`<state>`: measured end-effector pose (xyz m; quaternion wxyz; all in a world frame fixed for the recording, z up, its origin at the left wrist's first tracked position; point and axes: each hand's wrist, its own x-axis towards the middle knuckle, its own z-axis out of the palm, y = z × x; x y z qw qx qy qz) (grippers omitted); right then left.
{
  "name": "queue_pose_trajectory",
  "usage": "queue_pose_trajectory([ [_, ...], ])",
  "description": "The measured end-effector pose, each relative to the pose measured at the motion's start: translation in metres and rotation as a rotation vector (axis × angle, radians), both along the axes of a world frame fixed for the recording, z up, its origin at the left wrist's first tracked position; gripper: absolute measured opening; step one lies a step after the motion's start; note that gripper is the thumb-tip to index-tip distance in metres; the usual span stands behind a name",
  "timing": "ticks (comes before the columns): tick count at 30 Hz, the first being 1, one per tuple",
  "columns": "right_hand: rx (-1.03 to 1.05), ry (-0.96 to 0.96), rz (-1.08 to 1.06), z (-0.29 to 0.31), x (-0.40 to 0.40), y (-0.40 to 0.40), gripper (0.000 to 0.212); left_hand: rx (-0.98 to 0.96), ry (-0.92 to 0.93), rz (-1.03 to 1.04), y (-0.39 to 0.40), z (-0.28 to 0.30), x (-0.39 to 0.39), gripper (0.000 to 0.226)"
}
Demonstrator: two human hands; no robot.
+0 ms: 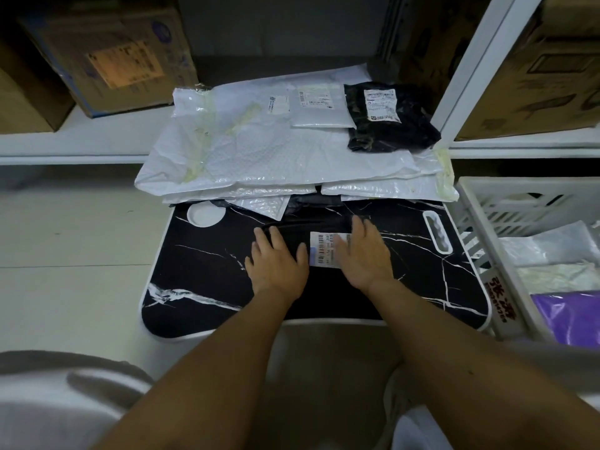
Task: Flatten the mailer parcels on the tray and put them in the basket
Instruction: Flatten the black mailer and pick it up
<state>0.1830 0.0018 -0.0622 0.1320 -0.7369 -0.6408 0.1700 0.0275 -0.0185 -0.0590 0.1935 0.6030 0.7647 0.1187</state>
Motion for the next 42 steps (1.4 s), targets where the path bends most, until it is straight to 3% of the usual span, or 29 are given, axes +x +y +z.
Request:
queue_pose_trajectory([
  [3, 0.089, 0.02, -0.264, 0.01, 0.009, -0.012, 0.047, 0.074, 0.021, 0.161, -0.003, 0.01, -0.009, 0.05],
  [6, -0.029, 0.085, -0.391, 0.016, 0.017, -0.02, 0.037, -0.022, -0.041, 0.192, -0.006, 0.015, -0.015, 0.039],
  [12, -0.208, 0.275, -0.476, 0.034, 0.012, -0.027, 0.042, -0.148, -0.133, 0.126, -0.015, 0.029, -0.005, 0.038],
  [22, -0.112, 0.215, -0.422, 0.093, 0.035, -0.03, 0.032, -0.054, -0.142, 0.036, -0.026, 0.076, 0.013, 0.041],
  [33, 0.106, 0.209, -0.602, 0.186, 0.161, -0.036, 0.029, 0.167, -0.201, -0.216, -0.01, 0.154, 0.13, 0.03],
  [42, 0.037, 0.228, -0.803, 0.166, 0.277, -0.076, 0.036, 0.143, -0.129, -0.44, -0.011, 0.163, 0.249, 0.033],
])
